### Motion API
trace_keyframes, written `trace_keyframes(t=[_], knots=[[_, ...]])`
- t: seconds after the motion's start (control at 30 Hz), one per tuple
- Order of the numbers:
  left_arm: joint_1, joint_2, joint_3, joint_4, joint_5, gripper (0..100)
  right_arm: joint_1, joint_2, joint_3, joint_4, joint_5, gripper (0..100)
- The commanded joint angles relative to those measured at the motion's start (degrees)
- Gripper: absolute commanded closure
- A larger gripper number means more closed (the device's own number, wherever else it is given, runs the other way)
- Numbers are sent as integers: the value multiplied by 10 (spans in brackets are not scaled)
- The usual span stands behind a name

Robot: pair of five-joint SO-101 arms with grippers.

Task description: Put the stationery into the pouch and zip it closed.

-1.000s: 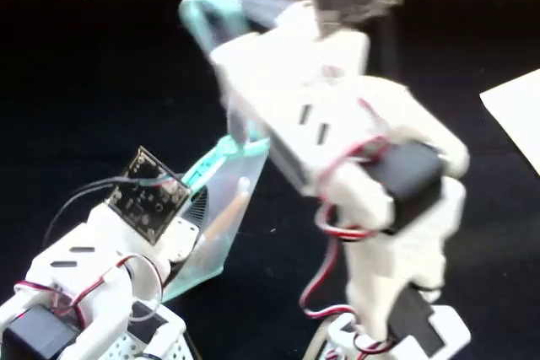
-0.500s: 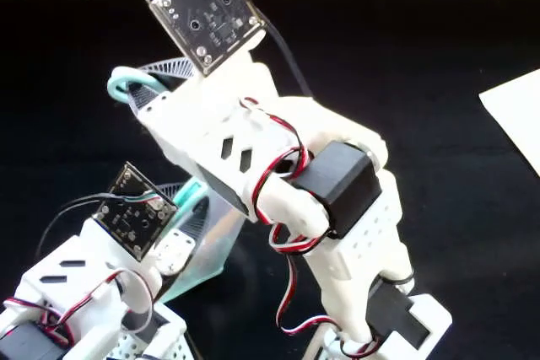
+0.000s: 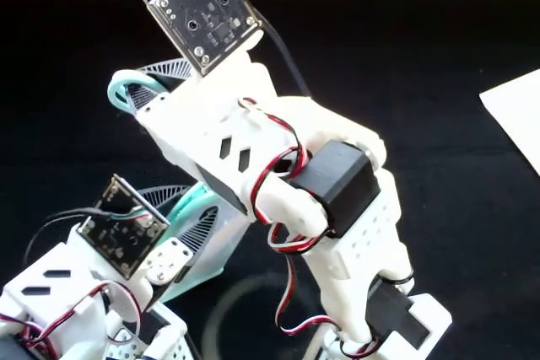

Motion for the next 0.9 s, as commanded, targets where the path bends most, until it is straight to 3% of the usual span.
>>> trace_keyframes(t=[0.0, 0.3, 0.43, 0.6, 0.7, 0.87], knots=[[5, -2, -22, -25, 1, 874, -2, 1, -15, 10, 6, 990], [5, -2, -17, -55, 3, 875, -2, 2, -15, 17, 6, 990], [5, 2, -21, -56, -1, 1000, -2, 2, -15, 17, 6, 990], [0, 0, -23, -55, -1, 995, 2, 2, -11, 36, 7, 990], [-27, 0, -47, -52, -2, 995, 40, 0, -11, 78, 7, 990], [-80, 0, -80, -50, -10, 995, 167, -8, -15, 149, 4, 990]])
